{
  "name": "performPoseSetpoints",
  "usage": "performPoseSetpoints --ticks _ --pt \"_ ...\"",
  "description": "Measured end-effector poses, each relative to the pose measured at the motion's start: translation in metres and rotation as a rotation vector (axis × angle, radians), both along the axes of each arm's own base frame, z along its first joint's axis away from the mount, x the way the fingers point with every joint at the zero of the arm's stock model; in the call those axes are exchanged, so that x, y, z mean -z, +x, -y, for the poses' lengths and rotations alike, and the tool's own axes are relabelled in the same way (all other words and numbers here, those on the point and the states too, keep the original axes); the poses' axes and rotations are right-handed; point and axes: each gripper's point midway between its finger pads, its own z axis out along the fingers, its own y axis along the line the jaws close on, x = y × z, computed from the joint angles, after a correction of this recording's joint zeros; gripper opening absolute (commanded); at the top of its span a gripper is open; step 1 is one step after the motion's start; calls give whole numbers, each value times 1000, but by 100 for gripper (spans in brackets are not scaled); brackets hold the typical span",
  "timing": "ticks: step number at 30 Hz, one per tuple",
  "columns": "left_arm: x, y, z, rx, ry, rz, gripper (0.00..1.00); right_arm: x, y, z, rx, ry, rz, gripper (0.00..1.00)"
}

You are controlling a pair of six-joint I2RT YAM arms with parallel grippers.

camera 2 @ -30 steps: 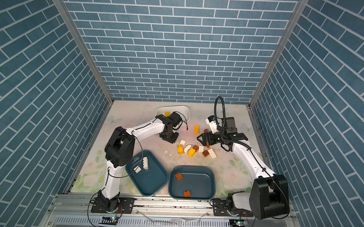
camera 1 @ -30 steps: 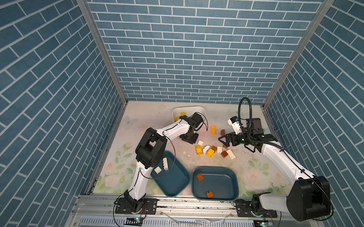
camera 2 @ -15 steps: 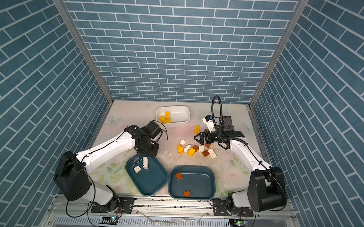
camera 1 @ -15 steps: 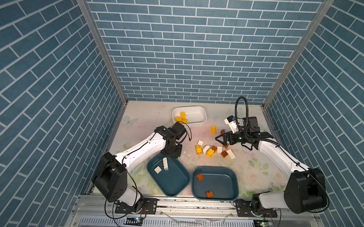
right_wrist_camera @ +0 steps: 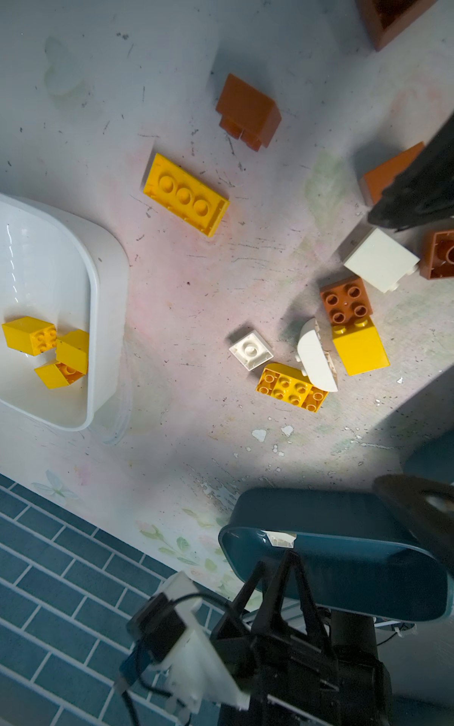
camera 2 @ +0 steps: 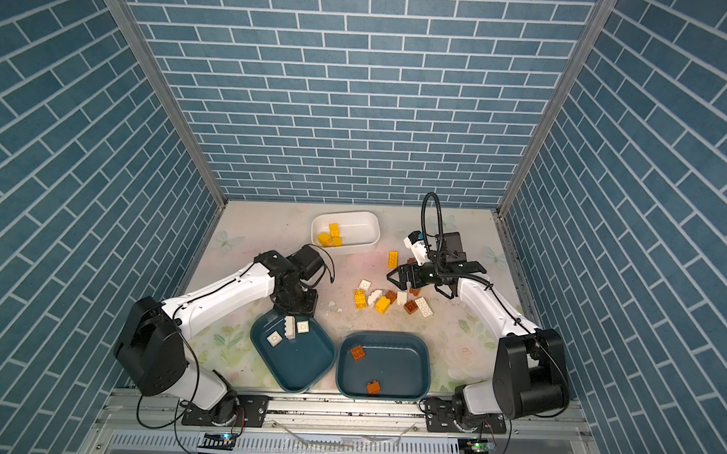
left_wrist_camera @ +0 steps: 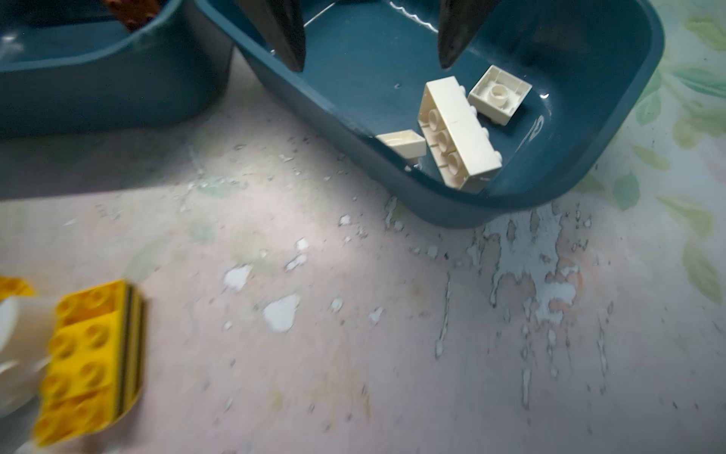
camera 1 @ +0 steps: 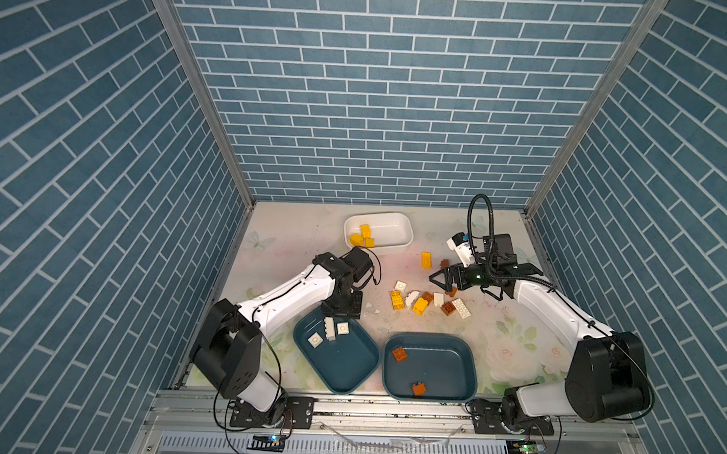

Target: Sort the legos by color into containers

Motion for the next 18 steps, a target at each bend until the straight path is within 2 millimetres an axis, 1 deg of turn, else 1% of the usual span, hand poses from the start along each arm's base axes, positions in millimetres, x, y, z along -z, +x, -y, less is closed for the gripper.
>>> performPoseSetpoints --ticks 4,8,11,13,15,18 --pt "-16 31 26 31 -50 54 62 -5 5 2 13 -6 18 98" --pt "-19 67 59 64 -97 82 62 -10 12 4 28 -11 42 98" --pt "-13 93 86 96 -122 103 63 -9 15 8 46 -23 50 98" --pt "-7 107 101 120 -126 114 63 -9 17 11 60 -31 57 98" --pt "3 117 117 147 -127 122 63 -10 19 15 72 -38 65 98" --pt "20 126 132 179 -109 123 62 -9 17 20 89 -48 74 98"
